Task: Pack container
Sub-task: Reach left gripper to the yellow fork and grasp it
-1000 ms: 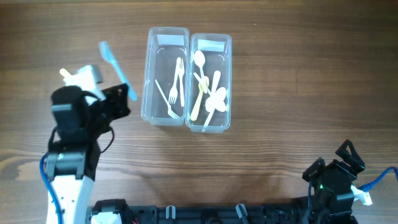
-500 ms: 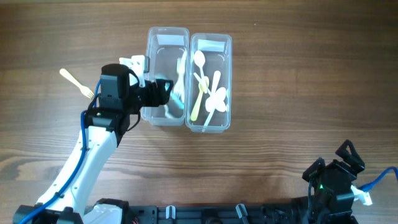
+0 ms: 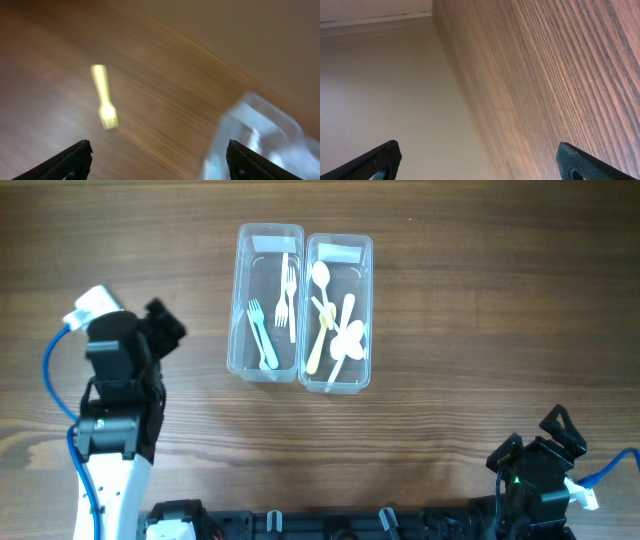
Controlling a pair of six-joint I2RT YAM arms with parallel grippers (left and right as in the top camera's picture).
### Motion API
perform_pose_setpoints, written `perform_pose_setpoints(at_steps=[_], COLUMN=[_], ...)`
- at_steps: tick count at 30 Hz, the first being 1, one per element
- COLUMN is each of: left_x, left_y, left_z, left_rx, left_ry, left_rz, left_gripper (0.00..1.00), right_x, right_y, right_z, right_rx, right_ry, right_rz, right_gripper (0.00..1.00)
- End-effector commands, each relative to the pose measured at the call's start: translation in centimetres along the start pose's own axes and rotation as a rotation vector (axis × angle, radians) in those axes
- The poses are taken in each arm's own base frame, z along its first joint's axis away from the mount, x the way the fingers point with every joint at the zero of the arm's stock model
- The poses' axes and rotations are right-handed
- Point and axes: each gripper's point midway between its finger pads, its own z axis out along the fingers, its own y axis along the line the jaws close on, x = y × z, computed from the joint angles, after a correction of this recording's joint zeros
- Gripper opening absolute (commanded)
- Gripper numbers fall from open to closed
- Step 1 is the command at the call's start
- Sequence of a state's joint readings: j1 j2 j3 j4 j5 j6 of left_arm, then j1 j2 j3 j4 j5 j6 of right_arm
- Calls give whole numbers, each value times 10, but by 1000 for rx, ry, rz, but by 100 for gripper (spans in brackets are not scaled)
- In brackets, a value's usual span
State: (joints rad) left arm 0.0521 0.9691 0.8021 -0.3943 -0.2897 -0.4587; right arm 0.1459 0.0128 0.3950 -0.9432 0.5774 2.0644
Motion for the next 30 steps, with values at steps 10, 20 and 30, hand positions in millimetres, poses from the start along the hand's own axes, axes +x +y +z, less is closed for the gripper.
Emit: perform_pose_setpoints(at_steps=[10,20,30], left_x=[65,48,61], left_y=[95,86,94], left_z=[153,200,218], left_rx=[-201,-244,-279], left_ry=[260,364,400], left_rz=[-291,-130,-125], left_gripper=[72,64,56], right_x=[-3,-3,-3], right_y=[3,3,3], right_z=[-1,-1,-1], right_rx=[-17,-17,-17], right_ry=[-10,-10,-10], right_rz=[14,14,14], right_gripper=[100,100,100])
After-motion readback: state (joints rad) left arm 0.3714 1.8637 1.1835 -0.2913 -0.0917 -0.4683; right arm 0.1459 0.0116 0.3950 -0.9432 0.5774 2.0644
